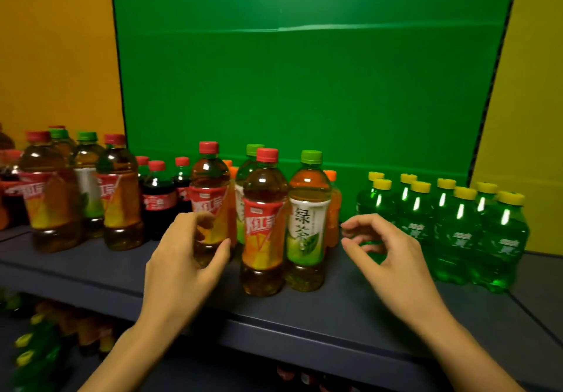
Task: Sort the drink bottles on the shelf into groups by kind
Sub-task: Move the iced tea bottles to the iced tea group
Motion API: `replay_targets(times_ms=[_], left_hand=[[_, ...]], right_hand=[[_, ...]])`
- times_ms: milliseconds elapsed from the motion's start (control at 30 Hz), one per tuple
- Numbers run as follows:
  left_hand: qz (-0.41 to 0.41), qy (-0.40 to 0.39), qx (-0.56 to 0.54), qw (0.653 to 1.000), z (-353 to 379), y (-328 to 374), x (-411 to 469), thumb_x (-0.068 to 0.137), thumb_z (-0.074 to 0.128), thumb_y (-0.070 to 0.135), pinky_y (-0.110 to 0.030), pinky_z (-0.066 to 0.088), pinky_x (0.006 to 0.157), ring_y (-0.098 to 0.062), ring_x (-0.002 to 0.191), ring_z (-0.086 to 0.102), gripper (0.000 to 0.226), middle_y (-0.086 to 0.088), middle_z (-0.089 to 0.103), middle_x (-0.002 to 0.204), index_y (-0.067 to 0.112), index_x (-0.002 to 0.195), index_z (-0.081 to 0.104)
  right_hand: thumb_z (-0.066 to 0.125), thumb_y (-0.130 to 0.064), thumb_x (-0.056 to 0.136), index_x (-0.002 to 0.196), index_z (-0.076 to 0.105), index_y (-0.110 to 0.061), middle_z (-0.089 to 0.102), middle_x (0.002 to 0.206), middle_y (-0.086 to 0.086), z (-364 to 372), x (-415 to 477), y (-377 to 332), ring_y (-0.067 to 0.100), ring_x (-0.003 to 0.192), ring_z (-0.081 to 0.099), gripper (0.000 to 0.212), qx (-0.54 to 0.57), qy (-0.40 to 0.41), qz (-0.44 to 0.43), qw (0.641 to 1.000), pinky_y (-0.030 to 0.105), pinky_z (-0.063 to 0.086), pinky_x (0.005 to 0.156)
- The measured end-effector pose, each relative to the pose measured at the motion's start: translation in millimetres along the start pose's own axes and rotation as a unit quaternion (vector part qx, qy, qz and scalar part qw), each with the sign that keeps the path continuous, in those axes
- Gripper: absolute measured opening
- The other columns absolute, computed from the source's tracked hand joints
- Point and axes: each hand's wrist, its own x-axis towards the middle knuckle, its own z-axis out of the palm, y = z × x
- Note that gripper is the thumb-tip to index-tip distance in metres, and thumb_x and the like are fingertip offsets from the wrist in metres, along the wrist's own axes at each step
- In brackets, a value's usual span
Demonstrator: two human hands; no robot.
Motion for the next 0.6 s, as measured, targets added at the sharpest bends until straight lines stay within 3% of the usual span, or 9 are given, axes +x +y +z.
replay_targets(times_ms=[67,167,300,367,500,600], left_hand=[[-0.011,-0.009,-0.005,1.000,-3.0,-18.6,4.9,0.076,0.071,0.027,-0.029,0.045,0.070,-0.013,0.092,0.053,0.047,0.007,0.049,0.103,0.014,0.115,0.049],[-0.034,-0.046,-0.039,0.998,-6.0,-42.7,14.8,0.074,0.069,0.035,-0.028,0.041,0.082,-0.017,0.109,0.049,0.066,0.002,0.046,0.117,0.011,0.128,0.039],[-0.050,-0.113,-0.096,0.988,-1.4,-68.0,27.6,0.072,0.070,0.043,-0.032,0.040,0.096,-0.018,0.126,0.042,0.084,-0.001,0.039,0.139,0.015,0.138,0.026],[-0.049,-0.143,-0.132,0.980,3.5,-76.4,34.9,0.072,0.072,0.041,-0.031,0.038,0.100,-0.016,0.129,0.039,0.089,0.000,0.036,0.143,0.017,0.140,0.022],[-0.059,-0.194,-0.227,0.952,14.7,-86.3,49.8,0.070,0.077,0.034,-0.022,0.037,0.095,-0.005,0.119,0.042,0.092,0.006,0.040,0.136,0.017,0.140,0.020],[-0.095,-0.202,-0.278,0.934,26.5,-92.3,62.4,0.067,0.080,0.029,-0.030,0.042,0.100,-0.010,0.118,0.047,0.094,0.000,0.044,0.135,0.018,0.138,0.020]], right_hand=[[0.066,-0.006,0.080,0.092,0.061,-0.022,0.064,0.091,-0.007,20.0,0.5,-11.7,0.002,0.084,0.060,0.020,0.016,0.000,0.001,1.000,0.008,0.047,0.068],[0.068,-0.011,0.079,0.097,0.056,-0.029,0.060,0.100,-0.008,51.7,-0.1,-26.3,0.001,0.093,0.059,0.028,0.036,0.019,0.009,0.999,0.010,0.049,0.076],[0.071,-0.022,0.077,0.118,0.042,-0.036,0.047,0.120,-0.023,93.2,-4.1,-38.9,-0.009,0.112,0.048,0.052,0.032,0.071,0.019,0.997,0.004,0.040,0.089],[0.072,-0.023,0.076,0.128,0.033,-0.036,0.041,0.125,-0.024,112.9,-5.7,-40.3,-0.007,0.119,0.043,0.066,0.012,0.097,0.031,0.995,0.003,0.036,0.093],[0.073,-0.022,0.076,0.141,0.022,-0.028,0.031,0.138,-0.013,148.8,-9.9,-40.1,0.005,0.130,0.035,0.083,-0.018,0.135,0.072,0.988,0.020,0.034,0.104],[0.076,-0.024,0.073,0.143,0.017,-0.024,0.029,0.144,-0.003,164.0,-11.1,-41.0,0.014,0.132,0.035,0.091,-0.063,0.170,0.105,0.978,0.039,0.037,0.108]])
